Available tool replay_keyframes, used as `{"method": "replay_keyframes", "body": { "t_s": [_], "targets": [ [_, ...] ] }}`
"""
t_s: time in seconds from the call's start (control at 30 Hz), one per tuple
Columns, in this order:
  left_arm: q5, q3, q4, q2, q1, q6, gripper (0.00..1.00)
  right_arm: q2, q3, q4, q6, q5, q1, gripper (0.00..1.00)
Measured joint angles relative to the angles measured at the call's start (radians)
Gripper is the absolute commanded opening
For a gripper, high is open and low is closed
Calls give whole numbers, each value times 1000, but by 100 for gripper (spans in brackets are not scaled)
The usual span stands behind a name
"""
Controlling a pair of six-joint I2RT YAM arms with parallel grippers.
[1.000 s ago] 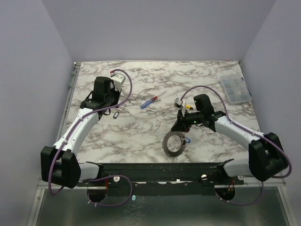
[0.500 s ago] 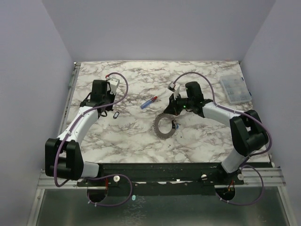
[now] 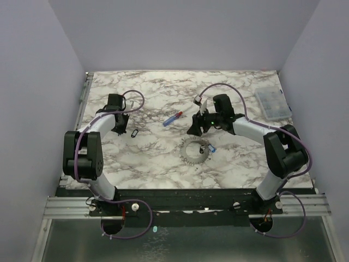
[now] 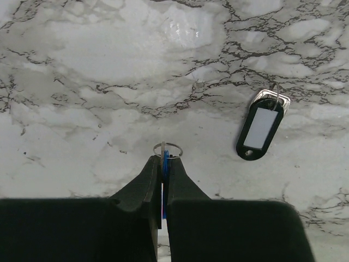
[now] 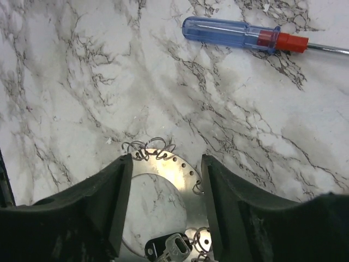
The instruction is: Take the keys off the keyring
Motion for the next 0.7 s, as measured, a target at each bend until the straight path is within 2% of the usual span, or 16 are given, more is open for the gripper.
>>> {"method": "replay_keyframes", "body": {
  "t_s": [0.13, 0.37, 0.7],
  "targets": [
    [-19, 43, -17, 60, -1, -40, 0, -31, 2, -21, -7, 12, -4, 84],
    [-72, 106, -37, 117, -1, -142, 0, -169, 2, -75, -38, 32, -35, 92],
    [-89, 144, -43, 164, -9, -216, 24, -320, -31, -139, -71, 37, -93, 96]
  ]
}}
